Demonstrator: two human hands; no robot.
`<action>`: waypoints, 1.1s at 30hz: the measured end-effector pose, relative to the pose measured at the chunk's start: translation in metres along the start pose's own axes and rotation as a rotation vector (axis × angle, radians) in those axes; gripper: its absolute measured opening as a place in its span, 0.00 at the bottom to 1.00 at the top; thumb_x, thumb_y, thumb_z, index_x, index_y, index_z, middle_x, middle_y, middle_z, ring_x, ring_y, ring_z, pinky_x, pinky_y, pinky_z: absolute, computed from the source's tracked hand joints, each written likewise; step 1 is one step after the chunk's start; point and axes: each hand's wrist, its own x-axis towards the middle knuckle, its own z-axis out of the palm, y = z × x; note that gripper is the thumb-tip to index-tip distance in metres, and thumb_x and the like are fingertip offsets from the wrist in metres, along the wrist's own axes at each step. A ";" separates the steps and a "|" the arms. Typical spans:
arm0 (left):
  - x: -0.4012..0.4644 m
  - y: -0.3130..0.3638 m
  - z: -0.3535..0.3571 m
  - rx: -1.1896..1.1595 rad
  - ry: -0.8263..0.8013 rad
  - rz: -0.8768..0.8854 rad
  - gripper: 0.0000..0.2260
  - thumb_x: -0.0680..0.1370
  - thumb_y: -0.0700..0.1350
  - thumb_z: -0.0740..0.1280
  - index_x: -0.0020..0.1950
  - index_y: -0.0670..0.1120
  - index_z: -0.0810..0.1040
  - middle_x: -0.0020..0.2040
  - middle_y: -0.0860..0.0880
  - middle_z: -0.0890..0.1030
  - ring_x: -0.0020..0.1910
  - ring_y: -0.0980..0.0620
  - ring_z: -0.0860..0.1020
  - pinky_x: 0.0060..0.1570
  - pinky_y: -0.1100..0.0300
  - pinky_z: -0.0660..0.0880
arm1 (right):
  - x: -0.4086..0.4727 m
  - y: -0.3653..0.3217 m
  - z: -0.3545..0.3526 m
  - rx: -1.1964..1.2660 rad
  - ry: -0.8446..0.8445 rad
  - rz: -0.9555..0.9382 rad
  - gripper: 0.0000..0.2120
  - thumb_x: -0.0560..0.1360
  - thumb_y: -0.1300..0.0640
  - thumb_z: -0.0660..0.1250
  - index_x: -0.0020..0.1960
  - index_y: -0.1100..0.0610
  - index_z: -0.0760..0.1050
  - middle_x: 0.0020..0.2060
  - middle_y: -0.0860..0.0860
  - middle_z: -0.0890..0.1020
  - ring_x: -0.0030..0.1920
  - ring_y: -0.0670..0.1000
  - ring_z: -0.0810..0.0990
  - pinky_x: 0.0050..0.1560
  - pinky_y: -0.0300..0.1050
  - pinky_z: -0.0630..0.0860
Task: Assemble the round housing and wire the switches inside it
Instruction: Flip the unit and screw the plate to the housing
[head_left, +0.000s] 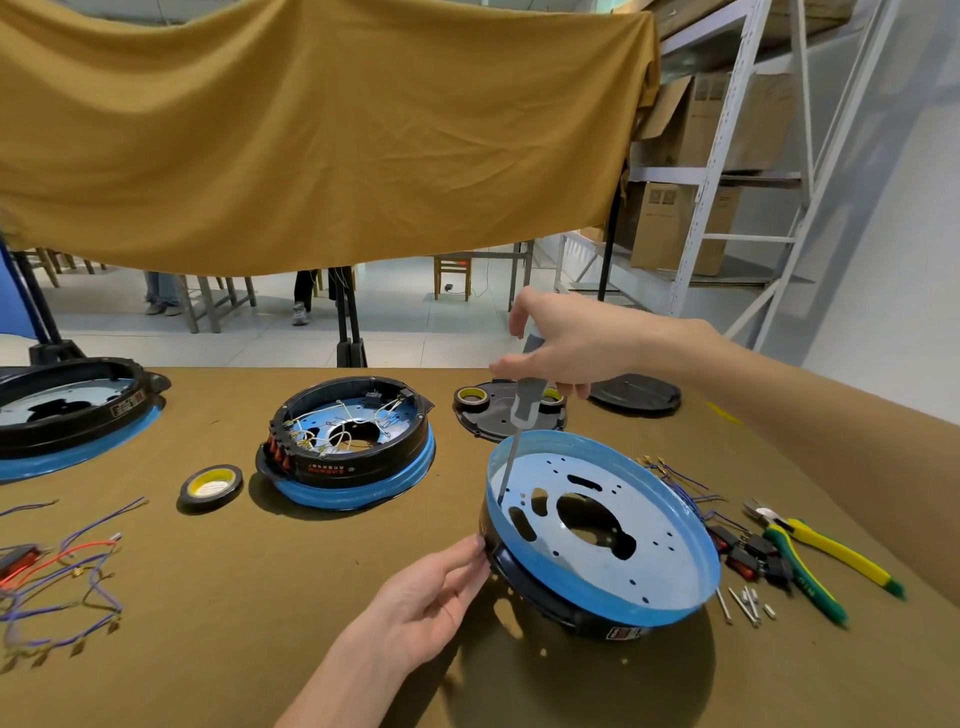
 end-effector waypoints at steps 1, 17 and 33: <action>0.000 -0.001 0.000 -0.003 0.007 0.011 0.21 0.68 0.27 0.72 0.61 0.32 0.80 0.54 0.30 0.84 0.56 0.36 0.84 0.52 0.46 0.84 | -0.001 0.000 -0.003 0.037 -0.052 0.003 0.23 0.77 0.46 0.73 0.64 0.53 0.66 0.35 0.51 0.83 0.24 0.44 0.80 0.26 0.37 0.76; 0.002 -0.006 0.001 -0.033 0.046 0.090 0.21 0.67 0.29 0.73 0.60 0.34 0.80 0.52 0.31 0.85 0.49 0.37 0.86 0.46 0.47 0.85 | -0.010 0.023 0.002 0.018 0.021 0.060 0.22 0.78 0.46 0.72 0.63 0.54 0.65 0.37 0.52 0.84 0.27 0.46 0.82 0.27 0.40 0.78; 0.000 -0.004 0.002 -0.046 0.087 0.101 0.21 0.66 0.29 0.73 0.59 0.34 0.81 0.51 0.32 0.85 0.47 0.38 0.87 0.54 0.46 0.80 | -0.013 0.013 -0.007 0.004 -0.048 0.067 0.23 0.77 0.50 0.73 0.64 0.54 0.64 0.34 0.51 0.84 0.25 0.46 0.81 0.27 0.40 0.78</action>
